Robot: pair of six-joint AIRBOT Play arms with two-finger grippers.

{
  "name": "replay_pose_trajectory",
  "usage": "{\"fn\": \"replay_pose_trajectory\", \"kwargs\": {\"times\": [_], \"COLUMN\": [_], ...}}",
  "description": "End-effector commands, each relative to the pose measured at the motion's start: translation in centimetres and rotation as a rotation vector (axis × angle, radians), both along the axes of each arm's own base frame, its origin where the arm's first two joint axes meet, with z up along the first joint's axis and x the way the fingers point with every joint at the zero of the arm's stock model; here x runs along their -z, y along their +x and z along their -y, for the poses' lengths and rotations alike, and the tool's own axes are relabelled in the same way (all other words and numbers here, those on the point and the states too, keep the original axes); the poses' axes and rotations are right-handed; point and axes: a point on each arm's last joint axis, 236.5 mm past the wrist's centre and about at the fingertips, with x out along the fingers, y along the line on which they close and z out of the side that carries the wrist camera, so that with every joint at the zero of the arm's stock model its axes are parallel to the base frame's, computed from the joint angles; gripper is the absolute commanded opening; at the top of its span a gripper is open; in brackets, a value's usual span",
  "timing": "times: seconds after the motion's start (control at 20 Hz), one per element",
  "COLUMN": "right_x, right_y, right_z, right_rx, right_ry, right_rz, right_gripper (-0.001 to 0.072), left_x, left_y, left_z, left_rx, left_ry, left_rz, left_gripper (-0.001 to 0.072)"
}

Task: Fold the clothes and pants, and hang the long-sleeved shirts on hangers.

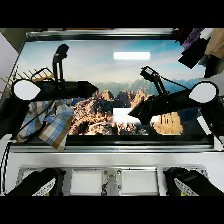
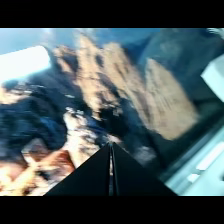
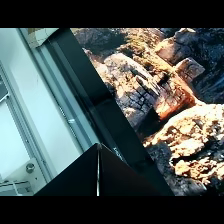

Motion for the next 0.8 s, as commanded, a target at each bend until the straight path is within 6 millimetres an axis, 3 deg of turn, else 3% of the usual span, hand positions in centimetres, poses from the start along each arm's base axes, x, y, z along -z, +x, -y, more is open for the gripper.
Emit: {"fn": "replay_pose_trajectory", "kwargs": {"times": [0.0, 0.05, 0.2, 0.3, 0.4, 0.5, 0.75], "right_x": [0.0, 0.0, 0.0, 0.0, 0.0, 0.0, 0.0], "right_y": [0.0, 0.0, 0.0, 0.0, 0.0, 0.0, 0.0], "right_z": [0.0, 0.0, 0.0, 0.0, 0.0, 0.0, 0.0], "right_rx": [-0.001, -0.001, -0.001, -0.001, -0.001, -0.001, -0.001], "right_ry": [0.0, 0.0, 0.0, 0.0, 0.0, 0.0, 0.0], "right_rz": [-0.002, -0.002, -0.002, -0.002, -0.002, -0.002, -0.002], "right_gripper": [0.0024, 0.0024, 0.0024, 0.0024, 0.0024, 0.0024, 0.0024], "left_x": [1.6, 2.1, 4.7, 8.3, 12.2, 16.2, 23.3], "left_y": [3.3, 4.3, 5.5, 5.2, 4.9, 5.1, 5.1], "left_z": [-7.6, -11.5, -23.4, -28.9, -31.4, -32.5, -32.0], "left_rx": [-0.142, -0.23, -0.476, -0.576, -0.605, -0.605, -0.561], "left_ry": [0.198, 0.261, 0.45, 0.505, 0.507, 0.507, 0.512], "left_rz": [0.066, 0.066, -0.013, -0.138, -0.258, -0.355, -0.5], "left_gripper": [0.0428, 0.072, 0.0714, 0.0714, 0.0682, 0.0676, 0.0676]}}
